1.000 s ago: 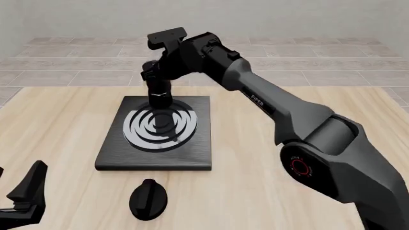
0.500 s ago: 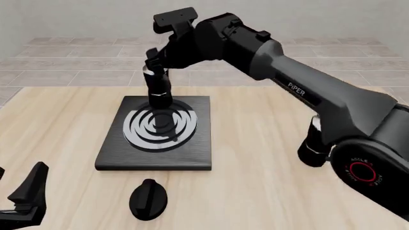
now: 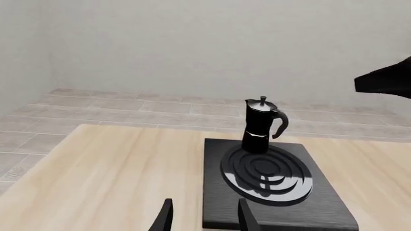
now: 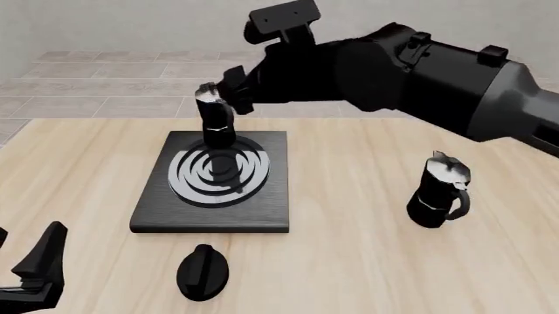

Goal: Put both moka pots on the stove.

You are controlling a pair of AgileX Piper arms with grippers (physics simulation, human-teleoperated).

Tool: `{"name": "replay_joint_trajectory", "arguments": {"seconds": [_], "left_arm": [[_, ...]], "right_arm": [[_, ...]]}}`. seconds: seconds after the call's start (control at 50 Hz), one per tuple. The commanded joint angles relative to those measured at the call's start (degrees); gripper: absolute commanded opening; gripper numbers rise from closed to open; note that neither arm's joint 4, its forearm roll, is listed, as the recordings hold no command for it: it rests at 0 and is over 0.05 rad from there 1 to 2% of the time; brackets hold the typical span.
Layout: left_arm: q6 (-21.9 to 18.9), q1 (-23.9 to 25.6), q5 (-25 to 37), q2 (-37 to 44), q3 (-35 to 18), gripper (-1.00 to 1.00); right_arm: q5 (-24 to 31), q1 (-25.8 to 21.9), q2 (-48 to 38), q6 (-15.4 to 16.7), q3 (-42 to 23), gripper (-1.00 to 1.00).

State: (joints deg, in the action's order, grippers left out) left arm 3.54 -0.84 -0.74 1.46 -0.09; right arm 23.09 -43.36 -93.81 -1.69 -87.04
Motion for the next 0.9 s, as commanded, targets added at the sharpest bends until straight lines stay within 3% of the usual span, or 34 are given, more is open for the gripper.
{"name": "replay_joint_trajectory", "arguments": {"seconds": [0.02,0.28,0.9], "left_arm": [[-0.11,0.24,-0.22,0.28,0.02,1.0],[-0.32,0.18,0.47,-0.56,0.02,1.0],[-0.99,0.51,0.45,-0.43,-0.04,1.0]], "right_arm": [[-6.41,0.77,10.69,0.07,13.89,1.0],[-10.46,2.49,21.18,-1.38,24.69,1.0],[-12.64,12.94,38.54,-3.53,39.03,1.0]]}}
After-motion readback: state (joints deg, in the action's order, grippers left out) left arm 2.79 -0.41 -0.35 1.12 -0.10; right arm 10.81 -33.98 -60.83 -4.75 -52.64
